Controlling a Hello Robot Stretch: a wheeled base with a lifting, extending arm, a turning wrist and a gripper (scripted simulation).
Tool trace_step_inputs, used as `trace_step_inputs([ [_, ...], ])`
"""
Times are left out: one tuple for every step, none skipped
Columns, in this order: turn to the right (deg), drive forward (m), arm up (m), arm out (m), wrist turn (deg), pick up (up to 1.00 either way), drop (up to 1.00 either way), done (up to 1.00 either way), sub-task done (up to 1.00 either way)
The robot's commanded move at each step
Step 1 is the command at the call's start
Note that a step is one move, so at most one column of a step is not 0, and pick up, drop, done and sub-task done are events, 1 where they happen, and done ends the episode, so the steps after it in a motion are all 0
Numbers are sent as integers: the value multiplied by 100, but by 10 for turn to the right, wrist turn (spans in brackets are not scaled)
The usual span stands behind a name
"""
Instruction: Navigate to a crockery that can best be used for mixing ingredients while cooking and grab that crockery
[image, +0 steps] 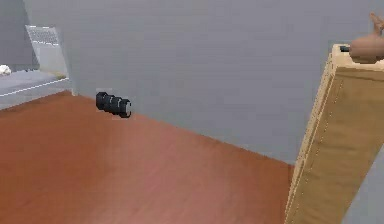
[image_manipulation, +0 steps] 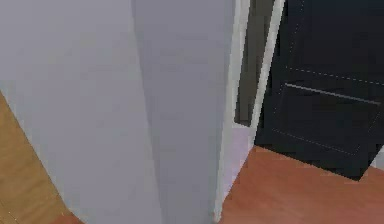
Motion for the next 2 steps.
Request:
trace_step_inputs([
  [-450, 0, 0, 0, 0, 0, 0, 0, 0],
  [-450, 0, 0, 0, 0, 0, 0, 0, 0],
])
